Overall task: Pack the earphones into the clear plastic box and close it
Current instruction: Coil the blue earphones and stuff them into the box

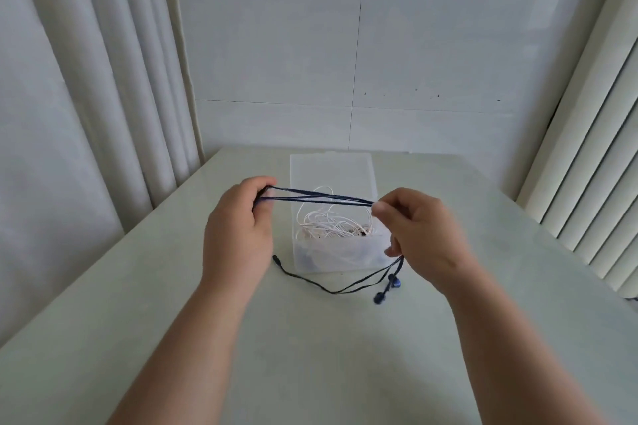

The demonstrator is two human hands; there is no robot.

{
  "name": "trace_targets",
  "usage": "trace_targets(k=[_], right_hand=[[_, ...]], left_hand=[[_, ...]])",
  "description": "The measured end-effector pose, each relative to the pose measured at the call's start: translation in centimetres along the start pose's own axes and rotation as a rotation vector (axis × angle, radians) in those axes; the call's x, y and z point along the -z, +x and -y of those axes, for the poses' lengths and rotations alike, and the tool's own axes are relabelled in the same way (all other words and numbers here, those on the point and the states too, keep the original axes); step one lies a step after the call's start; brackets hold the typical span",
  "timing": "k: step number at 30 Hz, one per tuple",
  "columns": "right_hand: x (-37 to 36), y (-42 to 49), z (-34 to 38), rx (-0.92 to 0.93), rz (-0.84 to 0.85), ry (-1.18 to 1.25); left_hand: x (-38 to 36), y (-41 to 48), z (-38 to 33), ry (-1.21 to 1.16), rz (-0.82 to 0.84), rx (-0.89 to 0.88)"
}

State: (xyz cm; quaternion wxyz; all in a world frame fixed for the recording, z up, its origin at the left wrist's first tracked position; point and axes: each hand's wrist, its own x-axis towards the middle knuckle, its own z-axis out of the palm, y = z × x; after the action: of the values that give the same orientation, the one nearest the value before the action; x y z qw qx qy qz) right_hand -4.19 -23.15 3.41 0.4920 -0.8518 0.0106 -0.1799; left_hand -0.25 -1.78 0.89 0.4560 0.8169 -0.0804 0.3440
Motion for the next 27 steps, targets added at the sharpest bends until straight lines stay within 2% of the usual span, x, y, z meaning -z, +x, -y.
trace_targets(k=[4,9,12,20,24,27], right_hand=[[0.4,-0.2,0.3,0.075,0.004,0.045],[-0.3,-0.3,0.5,0.106,-0.033,0.051],[-1.0,-0.5,0.6,0.118,-0.021,0.06],[-1.3,-0.1,0.2,0.102,-0.047,0.149],[-1.2,0.0,-0.3,0.048,0.018,0.11],[-1.6,0.0,-0.5,-0.001,0.106,0.021]], left_hand=[[0.2,-0.2,-0.2,0.203,-0.068,-0.004],[0.3,-0.5,-1.2,0.214,0.143,0.11],[-0.4,-1.1,-1.7,0.204,0.287,0.071],[-1.2,-1.1,-1.6,-0.288,0.671,0.252],[-0.3,-0.6,-1.6,-0.792,0.546,0.388],[-0.1,-0.1,-1.9,-0.994,0.464,0.442]])
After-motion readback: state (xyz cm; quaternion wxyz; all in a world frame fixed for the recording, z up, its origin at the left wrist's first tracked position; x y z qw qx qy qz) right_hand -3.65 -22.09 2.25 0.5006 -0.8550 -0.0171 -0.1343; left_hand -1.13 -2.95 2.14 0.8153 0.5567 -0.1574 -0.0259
